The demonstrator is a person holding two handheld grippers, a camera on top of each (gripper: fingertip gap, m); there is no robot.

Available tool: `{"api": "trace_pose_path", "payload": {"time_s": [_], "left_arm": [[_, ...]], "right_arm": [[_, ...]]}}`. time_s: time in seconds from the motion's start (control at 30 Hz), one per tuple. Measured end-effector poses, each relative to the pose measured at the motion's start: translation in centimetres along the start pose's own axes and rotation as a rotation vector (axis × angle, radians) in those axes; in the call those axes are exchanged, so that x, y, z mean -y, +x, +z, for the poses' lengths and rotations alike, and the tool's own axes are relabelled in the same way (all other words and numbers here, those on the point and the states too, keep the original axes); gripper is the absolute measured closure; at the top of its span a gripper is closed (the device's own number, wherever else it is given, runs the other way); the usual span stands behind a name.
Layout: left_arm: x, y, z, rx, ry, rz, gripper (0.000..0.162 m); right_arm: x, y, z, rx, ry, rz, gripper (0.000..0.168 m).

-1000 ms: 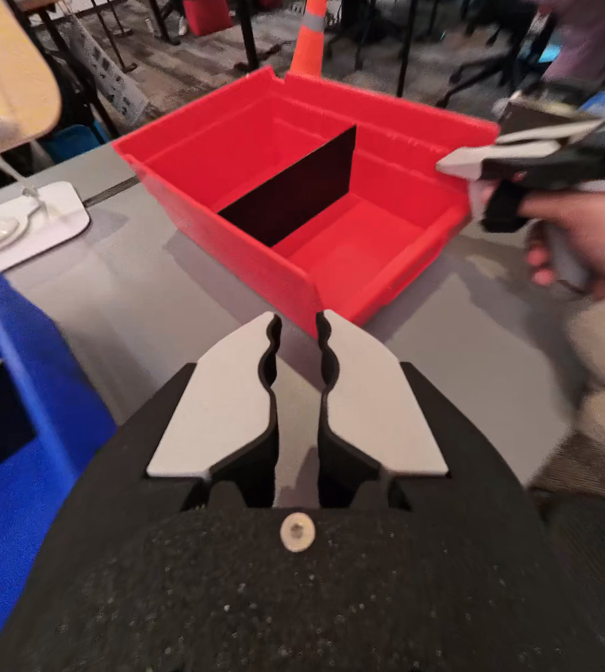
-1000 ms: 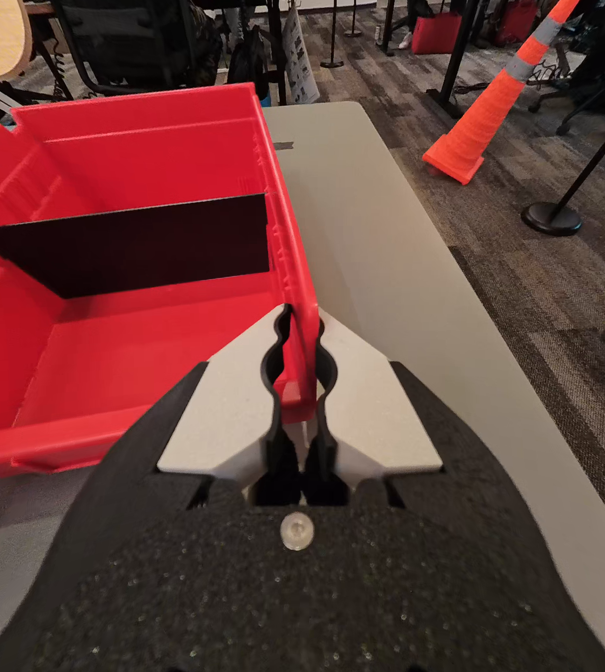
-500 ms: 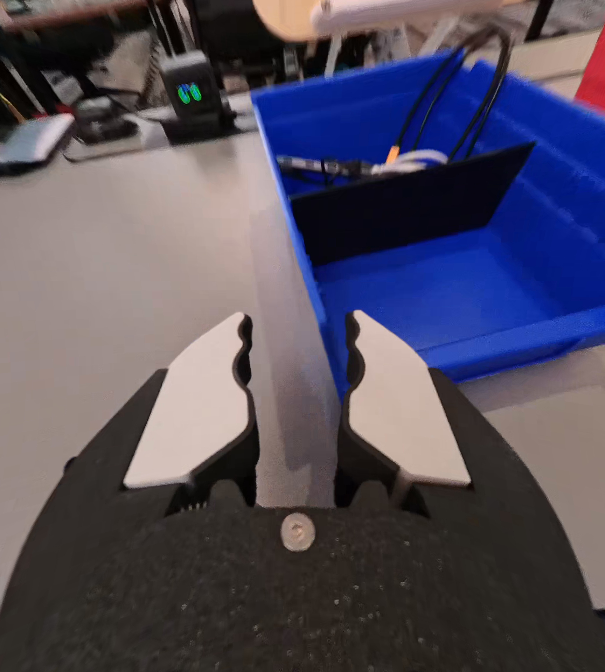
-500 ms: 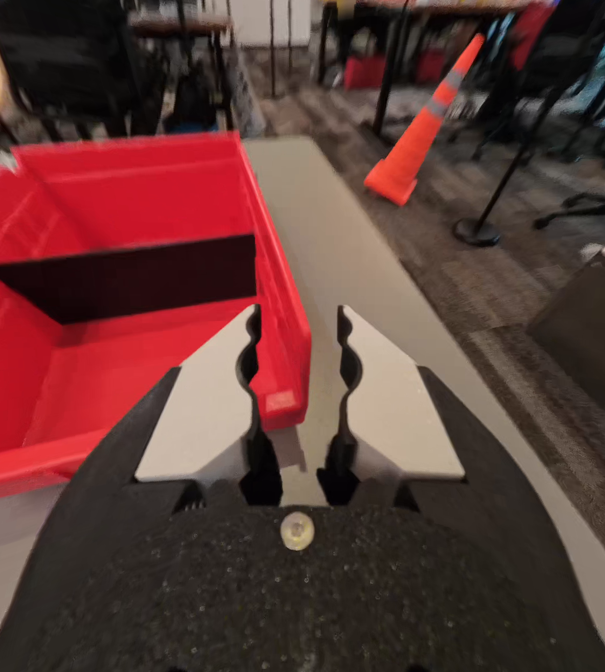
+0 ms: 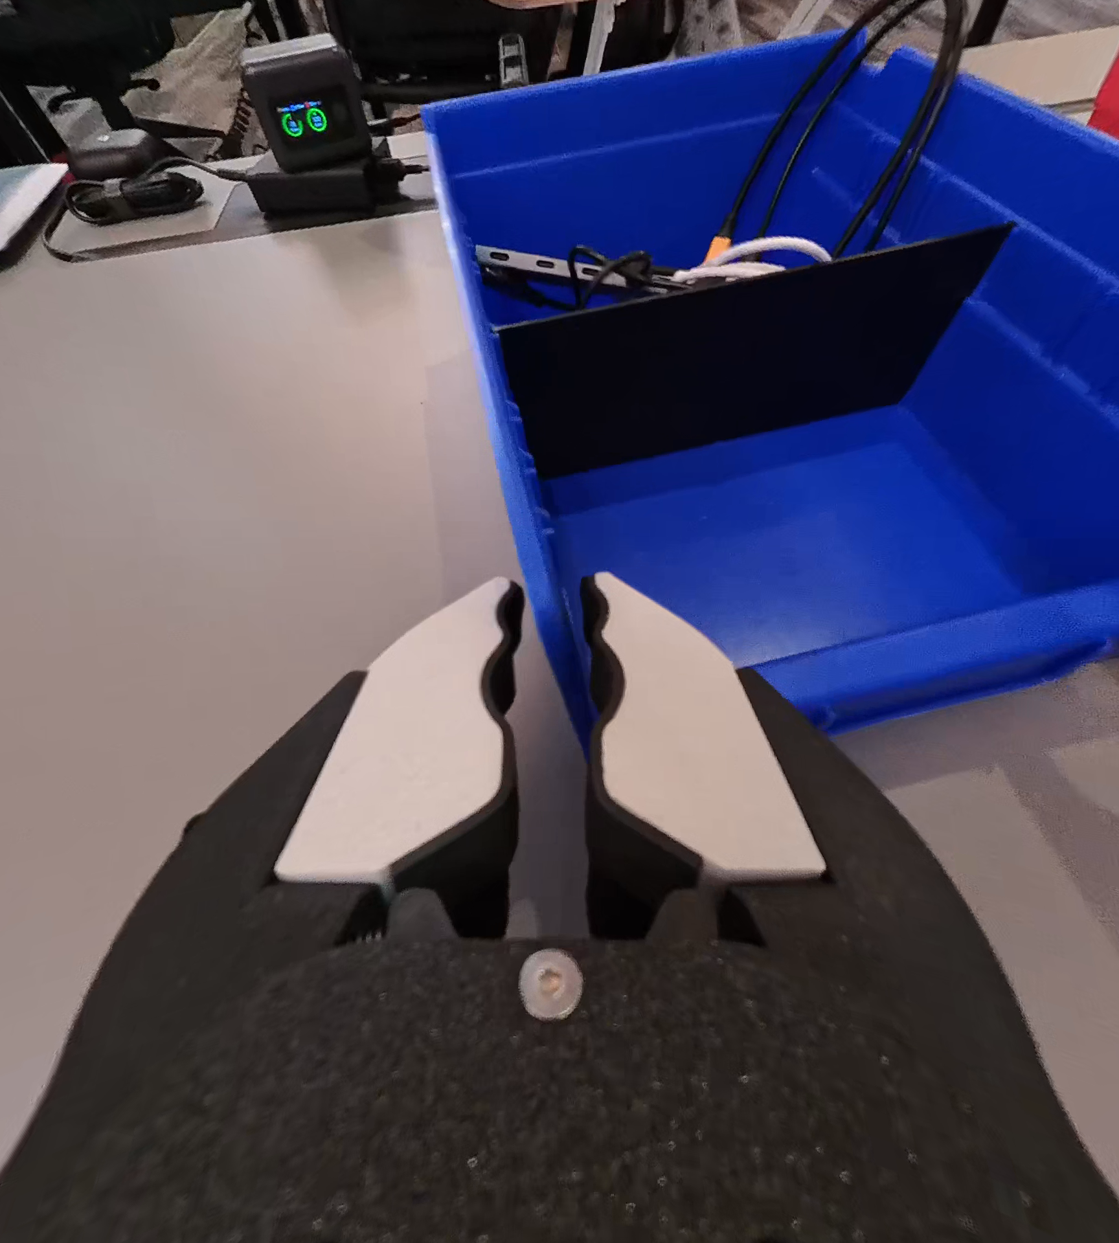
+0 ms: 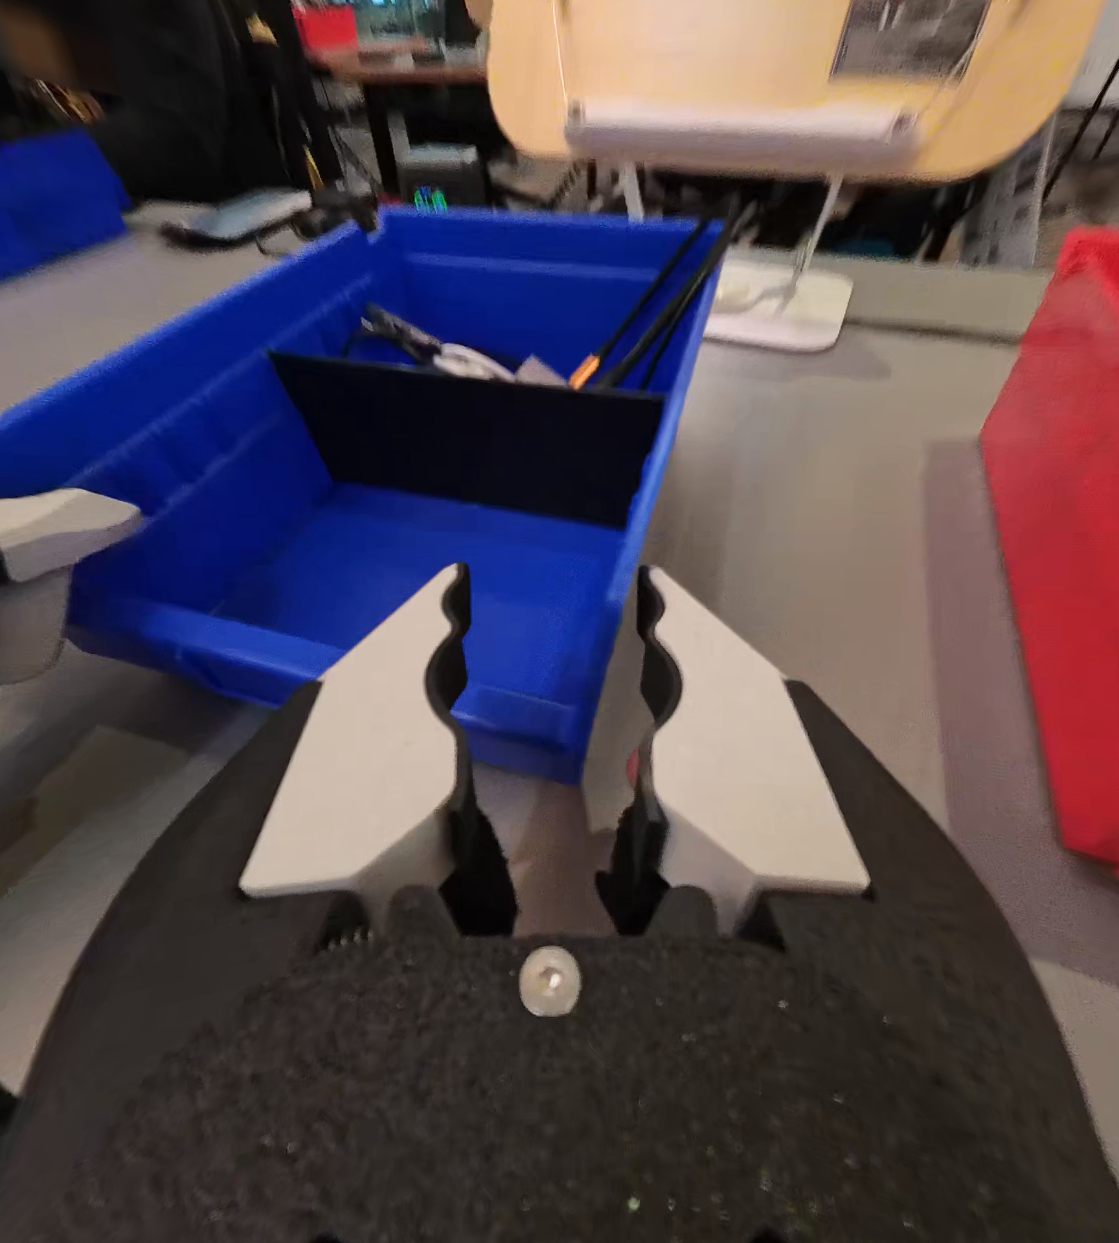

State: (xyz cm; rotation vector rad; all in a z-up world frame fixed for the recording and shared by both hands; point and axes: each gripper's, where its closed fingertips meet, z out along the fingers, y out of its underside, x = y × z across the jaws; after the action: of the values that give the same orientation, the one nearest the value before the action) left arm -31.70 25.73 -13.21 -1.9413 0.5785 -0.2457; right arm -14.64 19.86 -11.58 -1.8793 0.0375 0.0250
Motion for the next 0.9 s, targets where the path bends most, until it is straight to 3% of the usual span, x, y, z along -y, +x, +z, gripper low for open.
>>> {"api": "trace_pose_path", "payload": {"time_s": [0.07, 0.13, 0.2, 0.4, 0.57, 0.77, 0.83, 0.9], "left_arm": [[-0.1, 0.3, -0.1, 0.005, 0.003, 0.005, 0.155], [-0.1, 0.4, 0.0, -0.002, 0.003, -0.002, 0.156], [-0.1, 0.2, 0.0, -0.011, 0.002, -0.020, 0.157], [0.7, -3.2, 0.0, 0.002, 0.007, -0.048, 0.159], [1.7, -12.2, -0.5, 0.083, 0.057, -0.031, 0.160], [0.0, -24.4, -0.4, 0.076, 0.047, -0.041, 0.159], [-1.8, -26.4, 0.7, 0.041, -0.014, -0.081, 0.159], [-2.0, -26.9, 1.0, 0.004, 0.032, -0.145, 0.159]], "right_arm": [[-0.9, 0.2, 1.1, -0.074, -0.056, -0.014, 0.125], [-0.8, 1.8, 1.4, -0.206, -0.053, -0.026, 0.151], [-0.8, 2.1, 1.4, -0.226, -0.064, 0.012, 0.164], [0.0, -0.9, 2.1, -0.228, -0.064, 0.052, 0.166], [2.0, -8.6, 6.0, -0.192, 0.014, 0.017, 0.166], [2.4, -19.8, 11.7, -0.098, -0.035, -0.073, 0.163], [2.2, -21.7, 13.0, -0.068, -0.027, -0.059, 0.161], [2.3, -22.5, 13.5, -0.026, -0.034, -0.063, 0.158]]}}
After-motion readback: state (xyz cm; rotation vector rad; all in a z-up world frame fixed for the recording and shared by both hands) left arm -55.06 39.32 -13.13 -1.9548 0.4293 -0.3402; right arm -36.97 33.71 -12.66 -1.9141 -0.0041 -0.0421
